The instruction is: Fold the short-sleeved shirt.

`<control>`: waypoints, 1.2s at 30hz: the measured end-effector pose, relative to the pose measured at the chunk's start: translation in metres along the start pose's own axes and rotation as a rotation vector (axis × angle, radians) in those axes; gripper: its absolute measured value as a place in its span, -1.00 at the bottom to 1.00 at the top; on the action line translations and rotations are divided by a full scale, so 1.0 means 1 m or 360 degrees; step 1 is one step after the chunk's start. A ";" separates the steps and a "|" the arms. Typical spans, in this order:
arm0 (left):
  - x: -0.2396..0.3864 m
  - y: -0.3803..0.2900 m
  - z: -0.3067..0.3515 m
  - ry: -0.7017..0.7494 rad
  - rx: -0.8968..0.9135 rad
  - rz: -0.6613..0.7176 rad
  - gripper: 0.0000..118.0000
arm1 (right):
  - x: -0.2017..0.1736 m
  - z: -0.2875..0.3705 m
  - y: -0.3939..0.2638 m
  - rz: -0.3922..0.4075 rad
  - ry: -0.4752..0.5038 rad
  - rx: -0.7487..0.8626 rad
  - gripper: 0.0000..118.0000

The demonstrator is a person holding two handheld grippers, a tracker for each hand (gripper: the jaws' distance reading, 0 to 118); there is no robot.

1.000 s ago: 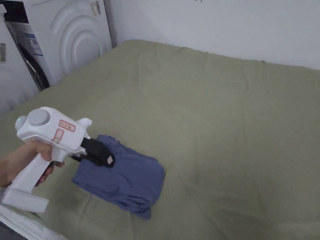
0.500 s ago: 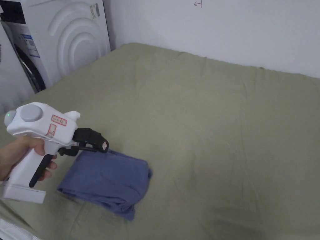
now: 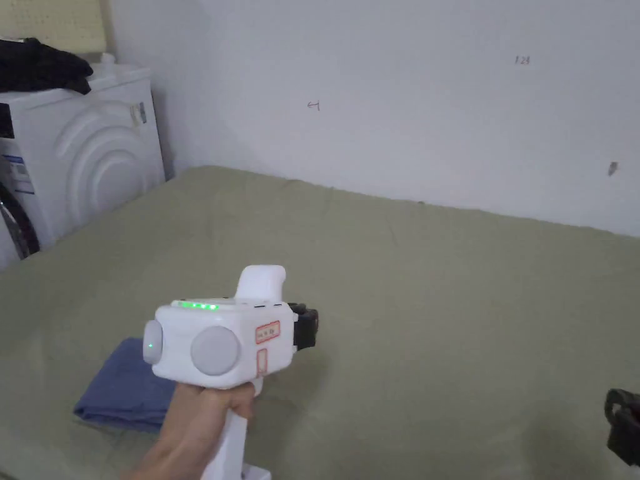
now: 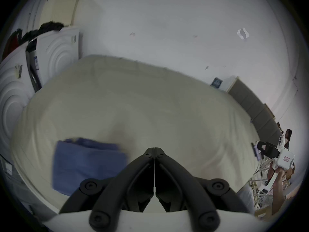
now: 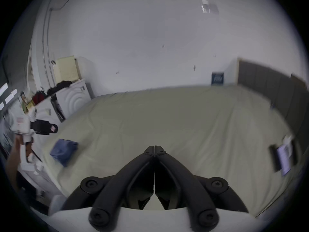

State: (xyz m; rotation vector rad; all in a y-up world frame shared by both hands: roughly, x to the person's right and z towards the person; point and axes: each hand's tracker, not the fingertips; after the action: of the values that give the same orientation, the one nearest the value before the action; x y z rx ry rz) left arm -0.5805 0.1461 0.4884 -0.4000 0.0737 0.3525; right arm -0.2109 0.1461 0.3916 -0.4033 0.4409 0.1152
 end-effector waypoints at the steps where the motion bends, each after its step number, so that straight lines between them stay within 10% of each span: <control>1: 0.019 -0.005 0.000 -0.0078 -0.0036 0.0038 -1.00 | -0.003 0.007 0.004 0.0069 -0.0050 0.0056 -0.99; 11: 0.138 -0.025 0.019 0.0343 0.0265 -0.0391 -1.00 | -0.002 0.064 0.012 0.0065 -0.0223 0.0275 -0.99; 32: 0.149 -0.016 0.074 0.0392 0.0355 -0.0378 -0.98 | -0.009 0.095 0.008 0.0029 -0.0199 0.0341 -0.98; 34: 0.148 -0.014 0.073 0.0387 0.0364 -0.0383 -0.64 | -0.006 0.096 0.009 0.0011 -0.0206 0.0352 -0.63; 36: 0.151 -0.010 0.072 0.0378 0.0361 -0.0381 0.62 | -0.003 0.095 0.012 -0.0002 -0.0222 0.0346 0.58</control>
State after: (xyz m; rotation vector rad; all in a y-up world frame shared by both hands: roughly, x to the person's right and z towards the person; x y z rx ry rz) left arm -0.4359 0.2143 0.5375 -0.2208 0.2924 0.0572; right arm -0.1790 0.1952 0.4669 -0.1803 0.3116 0.0924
